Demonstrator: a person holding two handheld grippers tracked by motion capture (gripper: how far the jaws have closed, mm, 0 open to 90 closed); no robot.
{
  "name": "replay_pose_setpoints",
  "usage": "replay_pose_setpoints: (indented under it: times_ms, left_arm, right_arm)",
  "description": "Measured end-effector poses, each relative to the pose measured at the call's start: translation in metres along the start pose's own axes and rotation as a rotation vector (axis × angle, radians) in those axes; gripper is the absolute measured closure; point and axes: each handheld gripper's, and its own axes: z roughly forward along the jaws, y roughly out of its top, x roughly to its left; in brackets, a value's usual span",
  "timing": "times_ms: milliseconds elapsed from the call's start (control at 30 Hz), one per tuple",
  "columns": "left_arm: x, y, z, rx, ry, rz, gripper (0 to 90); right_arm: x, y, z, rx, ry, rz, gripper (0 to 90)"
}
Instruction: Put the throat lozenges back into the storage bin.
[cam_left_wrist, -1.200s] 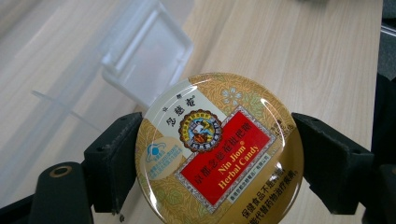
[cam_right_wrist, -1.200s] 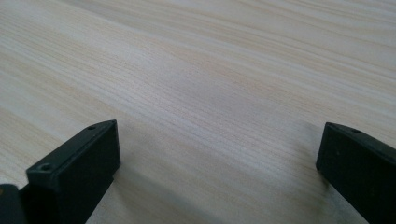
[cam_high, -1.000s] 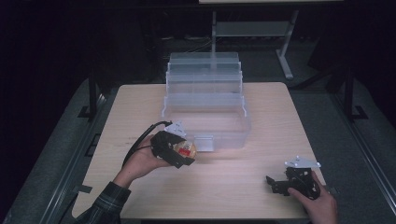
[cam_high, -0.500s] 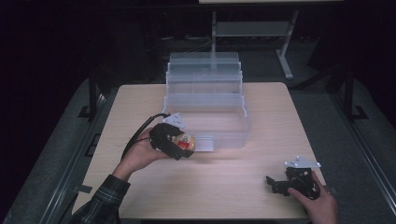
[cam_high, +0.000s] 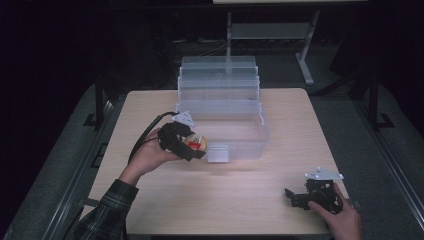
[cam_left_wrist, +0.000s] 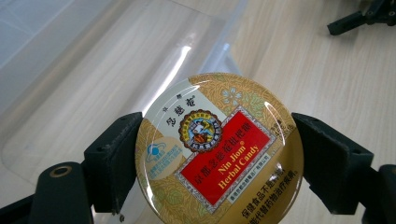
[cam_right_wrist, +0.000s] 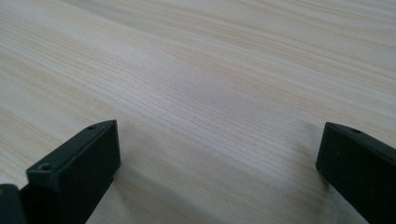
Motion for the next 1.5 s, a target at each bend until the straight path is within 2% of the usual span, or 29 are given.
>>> replay_pose_setpoints:
  times_ms: [333,533,1067,1500]
  left_arm:
    - [0.014,0.006,-0.002,0.004,0.021,-0.015,19.6]
    - [0.022,0.007,-0.003,-0.009,0.032,-0.039,19.7]
    - [0.043,0.0,0.003,-0.002,0.073,-0.103,19.6]
    - [0.059,-0.006,0.005,0.006,0.13,-0.163,19.7]
  right_arm:
    - [0.0,0.0,0.0,0.0,-0.001,0.0,0.0]
    - [0.0,0.0,0.0,0.0,-0.002,0.0,0.0]
    - [0.0,0.0,0.0,0.0,-0.001,-0.001,0.0]
    - [0.0,0.0,0.0,0.0,-0.001,0.0,0.0]
